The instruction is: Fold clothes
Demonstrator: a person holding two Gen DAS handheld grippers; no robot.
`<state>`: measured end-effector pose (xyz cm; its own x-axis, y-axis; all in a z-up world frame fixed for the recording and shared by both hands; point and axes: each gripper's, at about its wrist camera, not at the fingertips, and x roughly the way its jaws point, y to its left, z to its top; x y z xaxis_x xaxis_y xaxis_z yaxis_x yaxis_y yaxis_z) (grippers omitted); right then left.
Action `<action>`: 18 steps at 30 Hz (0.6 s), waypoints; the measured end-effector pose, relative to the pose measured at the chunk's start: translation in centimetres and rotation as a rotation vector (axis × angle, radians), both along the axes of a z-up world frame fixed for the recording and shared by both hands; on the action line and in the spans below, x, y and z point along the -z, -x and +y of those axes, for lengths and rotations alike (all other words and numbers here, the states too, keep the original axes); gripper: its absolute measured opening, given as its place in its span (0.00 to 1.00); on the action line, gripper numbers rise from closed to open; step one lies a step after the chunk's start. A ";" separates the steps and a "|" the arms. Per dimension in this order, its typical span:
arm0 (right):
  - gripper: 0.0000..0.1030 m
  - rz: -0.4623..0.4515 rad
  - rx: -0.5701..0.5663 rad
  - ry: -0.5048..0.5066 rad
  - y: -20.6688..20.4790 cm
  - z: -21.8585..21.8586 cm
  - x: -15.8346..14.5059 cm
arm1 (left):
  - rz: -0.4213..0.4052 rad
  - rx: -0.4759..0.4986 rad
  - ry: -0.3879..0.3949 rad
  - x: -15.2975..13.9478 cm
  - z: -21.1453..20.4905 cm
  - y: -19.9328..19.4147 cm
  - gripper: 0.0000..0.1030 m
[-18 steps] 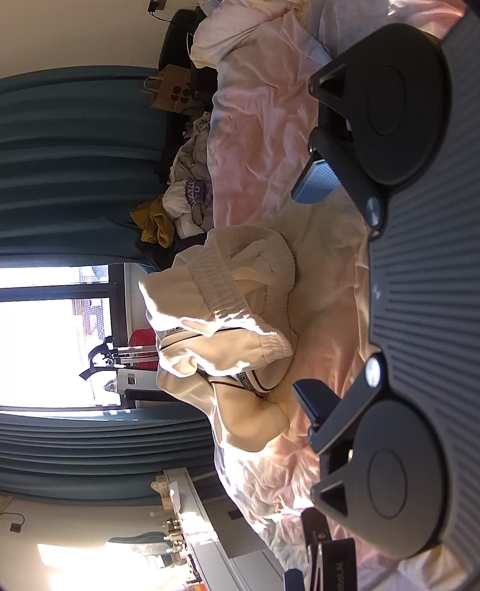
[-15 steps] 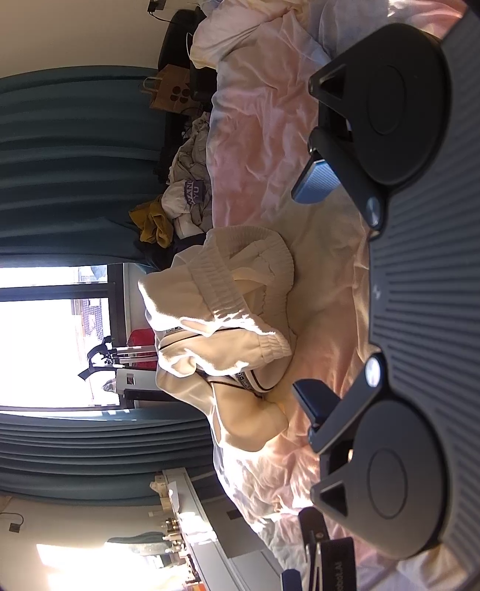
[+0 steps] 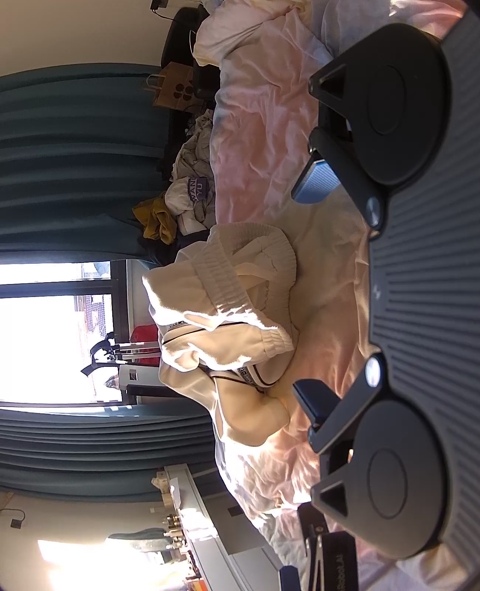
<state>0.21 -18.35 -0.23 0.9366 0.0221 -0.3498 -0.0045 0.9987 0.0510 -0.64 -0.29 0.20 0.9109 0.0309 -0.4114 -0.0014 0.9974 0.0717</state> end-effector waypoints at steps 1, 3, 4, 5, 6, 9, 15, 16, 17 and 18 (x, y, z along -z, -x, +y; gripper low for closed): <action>1.00 0.001 0.000 0.000 0.0 0.0 0.0 | -0.001 0.000 -0.002 0.0 0.0 0.0 1.00; 1.00 0.004 -0.001 -0.002 -0.1 0.0 0.0 | -0.002 0.000 -0.003 0.1 0.0 0.0 1.00; 1.00 0.006 -0.002 -0.002 -0.1 0.0 0.0 | -0.002 0.000 -0.003 0.1 0.0 -0.1 1.00; 1.00 0.007 -0.002 -0.004 -0.1 -0.1 0.0 | -0.002 0.000 -0.003 0.1 0.0 -0.1 1.00; 1.00 0.008 -0.004 -0.007 -0.1 -0.1 0.0 | -0.003 0.000 -0.002 0.1 0.0 -0.1 1.00; 1.00 0.008 -0.007 -0.019 -0.2 -0.2 -0.1 | 0.004 -0.005 -0.001 0.3 0.1 -0.1 1.00; 1.00 0.010 -0.005 -0.021 -0.2 -0.2 0.0 | -0.001 0.006 -0.004 0.2 0.0 0.0 1.00; 1.00 0.010 -0.005 -0.020 -0.2 -0.2 0.0 | -0.001 0.008 -0.004 0.2 0.0 0.0 1.00; 1.00 0.010 -0.006 -0.019 -0.2 -0.2 0.0 | -0.002 0.008 -0.002 0.2 0.0 0.1 1.00; 1.00 0.010 -0.006 -0.018 -0.2 -0.2 0.0 | -0.006 0.008 0.002 0.2 0.0 0.1 1.00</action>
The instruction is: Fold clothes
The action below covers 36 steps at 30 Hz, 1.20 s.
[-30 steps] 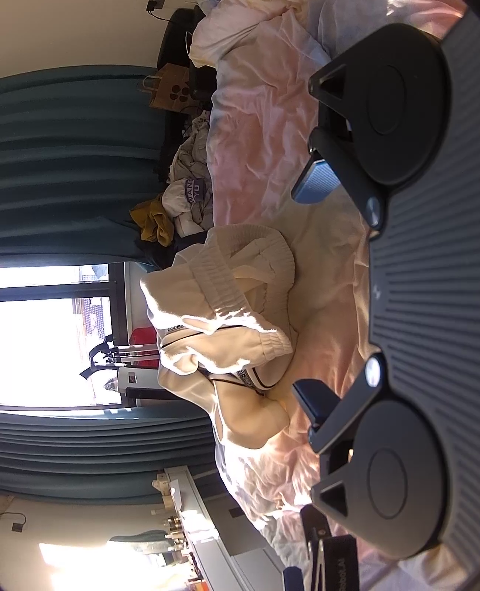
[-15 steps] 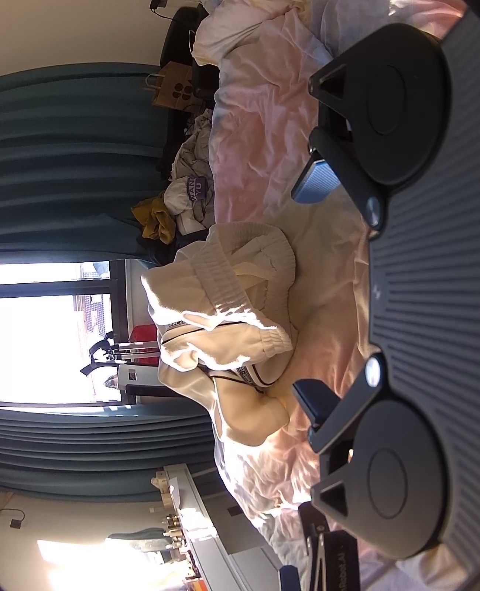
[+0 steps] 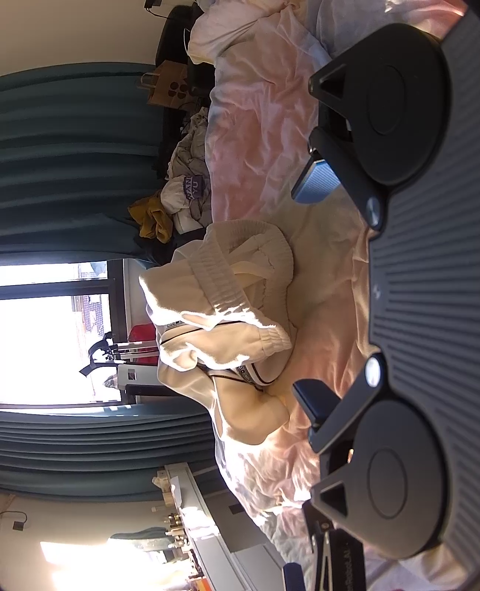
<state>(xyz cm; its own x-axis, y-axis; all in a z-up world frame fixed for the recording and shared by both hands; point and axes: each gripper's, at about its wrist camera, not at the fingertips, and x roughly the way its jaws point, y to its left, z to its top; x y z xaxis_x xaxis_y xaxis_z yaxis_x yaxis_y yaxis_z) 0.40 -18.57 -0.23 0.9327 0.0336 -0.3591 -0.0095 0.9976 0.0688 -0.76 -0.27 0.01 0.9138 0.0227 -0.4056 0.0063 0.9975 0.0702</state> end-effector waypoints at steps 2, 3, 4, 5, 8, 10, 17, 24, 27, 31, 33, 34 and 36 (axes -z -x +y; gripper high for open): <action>1.00 0.001 0.001 0.000 0.0 0.0 0.0 | -0.013 0.002 0.011 -0.2 0.1 0.1 1.00; 1.00 0.002 0.001 0.000 0.0 0.0 0.0 | -0.018 0.000 0.013 -0.2 0.2 0.2 1.00; 1.00 0.002 0.000 0.000 0.0 0.0 0.0 | -0.023 -0.001 0.014 -0.3 0.2 0.2 1.00; 1.00 0.003 0.000 0.000 0.0 0.0 0.0 | -0.025 -0.004 0.013 -0.3 0.2 0.1 1.00; 1.00 0.001 0.000 0.003 0.1 0.0 0.1 | -0.017 -0.010 0.010 -0.2 0.3 -0.1 1.00; 1.00 0.000 0.000 0.006 0.1 0.0 0.1 | -0.011 -0.008 0.015 0.0 0.3 -0.1 1.00; 1.00 0.009 0.008 0.004 -0.1 -0.2 0.2 | 0.007 -0.007 0.026 0.5 0.2 -0.5 1.00; 1.00 0.011 0.015 0.004 -0.2 -0.3 0.3 | 0.038 0.018 0.000 1.6 -0.4 -1.1 1.00; 1.00 0.019 0.025 -0.003 -0.4 -0.4 0.2 | 0.059 0.034 0.012 2.4 -0.6 -1.4 0.99; 1.00 0.048 0.041 0.005 -0.5 -0.6 0.1 | 0.083 0.057 0.010 3.5 -1.2 -1.8 0.98; 1.00 0.063 0.061 0.012 -0.5 -0.9 0.1 | 0.079 0.069 -0.016 3.9 -1.8 -1.8 0.98; 1.00 0.066 0.071 0.005 -0.5 -1.2 0.1 | 0.071 0.082 -0.037 4.1 -2.2 -1.8 0.98; 1.00 0.071 0.091 -0.023 -0.4 -2.0 0.1 | 0.050 0.111 -0.089 4.4 -3.6 -2.2 0.98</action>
<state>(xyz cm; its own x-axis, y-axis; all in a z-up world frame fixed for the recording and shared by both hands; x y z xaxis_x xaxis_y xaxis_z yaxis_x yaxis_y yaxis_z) 0.77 -20.54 -0.31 0.9045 -0.0414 -0.4245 0.0871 0.9922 0.0889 1.43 -3.87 -4.36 0.8912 -0.0393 -0.4519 0.1218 0.9804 0.1550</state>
